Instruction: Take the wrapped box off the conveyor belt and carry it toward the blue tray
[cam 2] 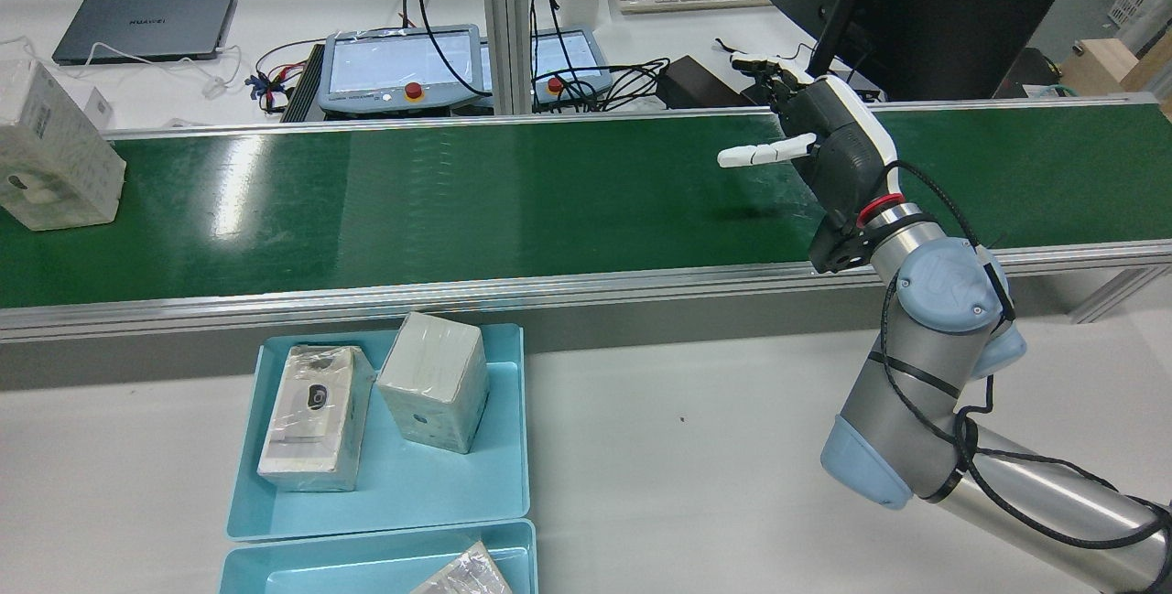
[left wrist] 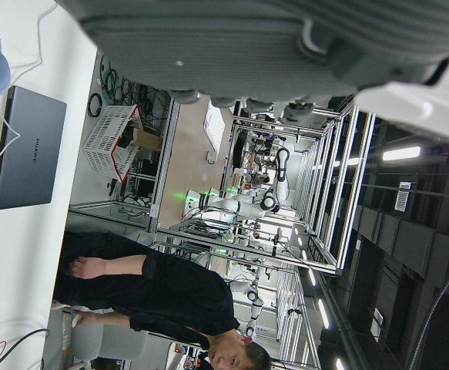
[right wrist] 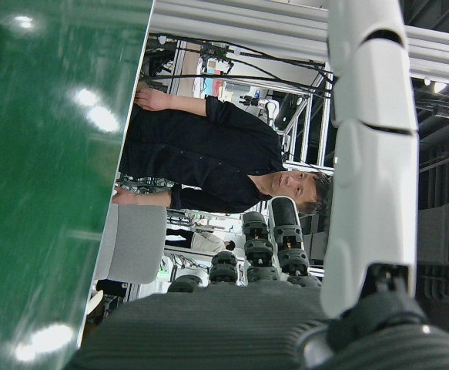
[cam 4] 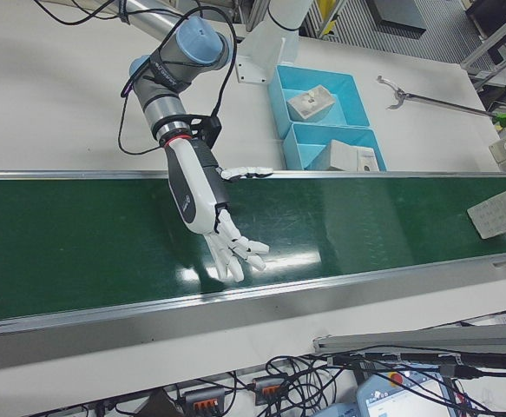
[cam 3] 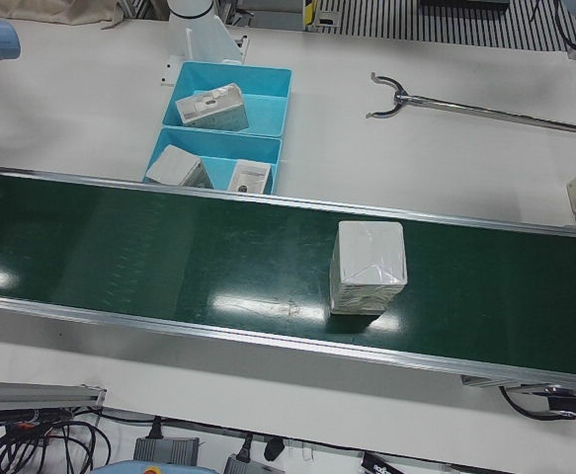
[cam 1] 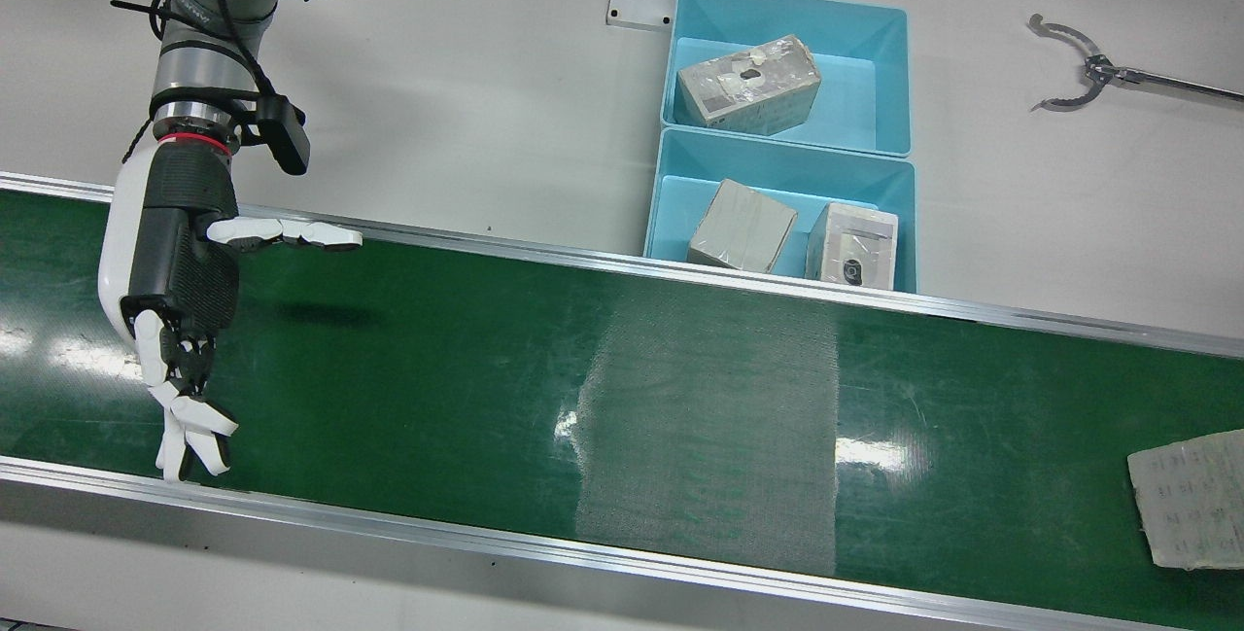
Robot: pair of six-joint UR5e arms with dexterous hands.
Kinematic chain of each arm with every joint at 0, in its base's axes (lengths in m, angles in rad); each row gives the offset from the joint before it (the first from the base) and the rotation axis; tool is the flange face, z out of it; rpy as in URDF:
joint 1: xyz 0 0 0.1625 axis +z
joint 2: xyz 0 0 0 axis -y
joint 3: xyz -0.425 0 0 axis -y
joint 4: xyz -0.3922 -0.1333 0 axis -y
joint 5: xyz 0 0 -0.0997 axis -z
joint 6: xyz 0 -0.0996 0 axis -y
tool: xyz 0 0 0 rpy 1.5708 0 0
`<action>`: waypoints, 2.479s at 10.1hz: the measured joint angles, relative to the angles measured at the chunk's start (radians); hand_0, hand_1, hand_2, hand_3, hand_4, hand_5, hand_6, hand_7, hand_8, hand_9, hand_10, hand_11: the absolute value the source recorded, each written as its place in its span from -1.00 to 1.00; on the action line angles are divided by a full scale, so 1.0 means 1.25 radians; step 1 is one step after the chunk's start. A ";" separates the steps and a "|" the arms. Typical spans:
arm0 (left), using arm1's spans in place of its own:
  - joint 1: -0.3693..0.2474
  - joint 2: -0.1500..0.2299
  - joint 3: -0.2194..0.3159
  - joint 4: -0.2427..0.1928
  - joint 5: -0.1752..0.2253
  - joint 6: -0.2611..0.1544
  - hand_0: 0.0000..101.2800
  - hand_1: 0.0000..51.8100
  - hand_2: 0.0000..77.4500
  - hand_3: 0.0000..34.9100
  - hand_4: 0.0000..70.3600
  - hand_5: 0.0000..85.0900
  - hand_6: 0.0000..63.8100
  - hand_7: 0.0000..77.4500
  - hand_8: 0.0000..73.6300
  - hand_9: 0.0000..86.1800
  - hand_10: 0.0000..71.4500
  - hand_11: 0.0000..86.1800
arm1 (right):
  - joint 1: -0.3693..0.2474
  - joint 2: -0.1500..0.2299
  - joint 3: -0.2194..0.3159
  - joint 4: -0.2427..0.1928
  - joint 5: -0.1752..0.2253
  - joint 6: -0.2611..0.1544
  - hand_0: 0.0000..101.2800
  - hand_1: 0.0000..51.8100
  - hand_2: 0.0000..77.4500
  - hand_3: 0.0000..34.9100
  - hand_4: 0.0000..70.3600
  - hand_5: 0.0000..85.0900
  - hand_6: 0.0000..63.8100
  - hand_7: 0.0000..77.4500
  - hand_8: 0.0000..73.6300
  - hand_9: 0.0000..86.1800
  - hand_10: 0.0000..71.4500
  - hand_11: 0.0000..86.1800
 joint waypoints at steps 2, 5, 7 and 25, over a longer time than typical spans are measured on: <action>0.000 0.000 0.000 0.000 0.000 0.000 -1.00 -1.00 -0.99 -1.00 -1.00 -0.97 -1.00 -1.00 -0.99 -1.00 -0.98 -0.99 | 0.058 0.052 -0.003 -0.076 -0.079 0.002 -0.02 -0.28 -0.68 -1.00 -0.77 -0.35 -0.80 -0.80 -0.91 -0.86 -1.00 -0.97; 0.000 0.000 0.000 0.000 0.000 0.000 -1.00 -1.00 -0.99 -1.00 -1.00 -0.97 -1.00 -1.00 -0.99 -0.99 -0.98 -0.99 | 0.087 0.104 -0.003 -0.161 -0.115 0.003 0.06 -0.24 -0.68 -0.57 -0.85 -0.28 -0.85 -0.80 -0.94 -0.95 -1.00 -0.97; 0.000 0.000 0.000 0.000 0.000 0.000 -1.00 -1.00 -0.99 -1.00 -1.00 -0.97 -1.00 -0.99 -0.99 -0.99 -0.98 -0.99 | 0.081 0.107 -0.006 -0.164 -0.114 -0.002 0.06 -0.18 -0.72 -0.53 -0.88 -0.28 -0.88 -0.83 -0.96 -0.96 -1.00 -0.97; 0.000 0.000 0.000 0.000 0.000 0.000 -1.00 -1.00 -0.99 -1.00 -1.00 -0.99 -1.00 -0.99 -0.99 -0.99 -0.98 -0.99 | 0.050 0.098 -0.036 -0.130 -0.109 -0.022 -0.04 -0.35 -0.63 -0.92 -0.88 -0.37 -0.86 -0.83 -0.97 -0.90 -1.00 -0.97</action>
